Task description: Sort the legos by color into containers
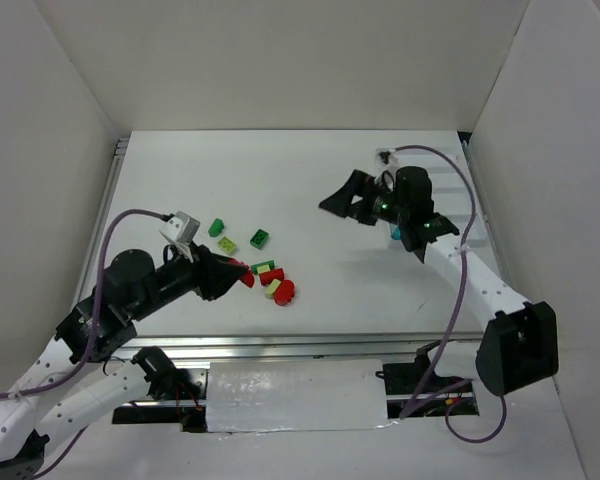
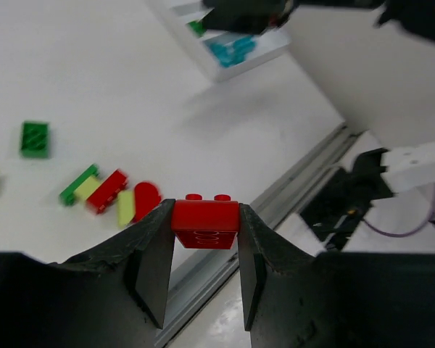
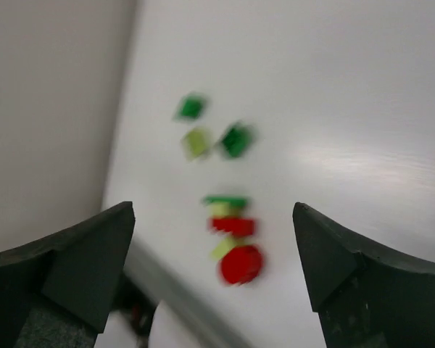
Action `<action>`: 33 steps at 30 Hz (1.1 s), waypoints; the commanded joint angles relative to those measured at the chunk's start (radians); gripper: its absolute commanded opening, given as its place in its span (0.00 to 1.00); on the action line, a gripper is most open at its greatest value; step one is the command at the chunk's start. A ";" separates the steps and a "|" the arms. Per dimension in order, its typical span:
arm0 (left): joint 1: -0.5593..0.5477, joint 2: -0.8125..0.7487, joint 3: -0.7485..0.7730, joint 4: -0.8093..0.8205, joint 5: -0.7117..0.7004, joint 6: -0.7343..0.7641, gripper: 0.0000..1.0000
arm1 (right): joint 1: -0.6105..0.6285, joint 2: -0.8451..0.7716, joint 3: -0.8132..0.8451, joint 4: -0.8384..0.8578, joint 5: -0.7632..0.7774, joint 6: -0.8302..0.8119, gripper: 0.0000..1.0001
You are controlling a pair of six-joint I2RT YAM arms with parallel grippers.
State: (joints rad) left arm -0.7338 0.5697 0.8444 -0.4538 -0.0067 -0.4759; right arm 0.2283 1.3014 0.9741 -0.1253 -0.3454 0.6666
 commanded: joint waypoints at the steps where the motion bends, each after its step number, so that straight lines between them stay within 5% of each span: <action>1: 0.004 0.012 0.077 0.240 0.238 -0.130 0.02 | 0.131 -0.106 -0.092 0.300 -0.616 -0.126 1.00; 8: 0.004 0.094 0.091 0.428 0.419 -0.293 0.01 | 0.432 -0.315 -0.232 0.608 -0.604 0.025 1.00; 12: 0.005 0.116 0.078 0.483 0.445 -0.337 0.00 | 0.483 -0.334 -0.253 0.740 -0.601 0.112 0.99; 20: 0.004 0.153 0.051 0.569 0.493 -0.374 0.00 | 0.589 -0.297 -0.199 0.681 -0.445 0.063 0.90; 24: 0.004 0.153 0.044 0.573 0.505 -0.366 0.00 | 0.592 -0.283 -0.189 0.727 -0.428 0.090 0.73; 30: 0.004 0.153 0.030 0.572 0.524 -0.353 0.01 | 0.591 -0.271 -0.172 0.747 -0.438 0.113 0.63; 31: 0.004 0.150 0.030 0.557 0.516 -0.346 0.01 | 0.592 -0.269 -0.169 0.744 -0.441 0.110 0.45; 33: 0.004 0.148 0.031 0.541 0.502 -0.337 0.02 | 0.592 -0.269 -0.173 0.748 -0.445 0.113 0.34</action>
State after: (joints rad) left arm -0.7250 0.7258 0.8684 0.0612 0.4747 -0.8143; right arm 0.8169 1.0306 0.7578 0.5568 -0.8108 0.7807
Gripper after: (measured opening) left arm 0.478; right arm 0.407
